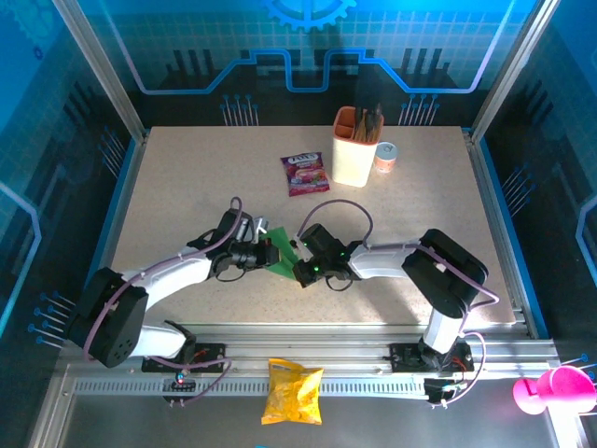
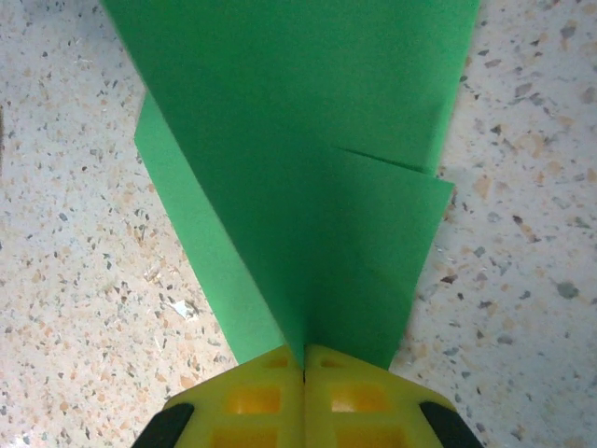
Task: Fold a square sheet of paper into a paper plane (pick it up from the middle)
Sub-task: Fourth fold the wing at the center of the table.
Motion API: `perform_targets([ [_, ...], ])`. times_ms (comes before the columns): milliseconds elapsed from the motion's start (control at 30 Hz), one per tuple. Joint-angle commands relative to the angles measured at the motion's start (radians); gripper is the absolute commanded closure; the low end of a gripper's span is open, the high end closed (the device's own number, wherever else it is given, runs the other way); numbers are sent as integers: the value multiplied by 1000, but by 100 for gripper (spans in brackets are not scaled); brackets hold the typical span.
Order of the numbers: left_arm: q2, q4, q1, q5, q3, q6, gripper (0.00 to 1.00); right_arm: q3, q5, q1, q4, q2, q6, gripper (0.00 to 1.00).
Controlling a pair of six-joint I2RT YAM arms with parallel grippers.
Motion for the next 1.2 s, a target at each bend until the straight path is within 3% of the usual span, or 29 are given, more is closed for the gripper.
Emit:
perform_targets([
  [0,-11,37,-23,42,-33,-27,100,-9,-53,-15,-51,58,19,100],
  [1167,219,356,-37,-2,-9,-109,100,3,-128,-32,-69,120,20,100],
])
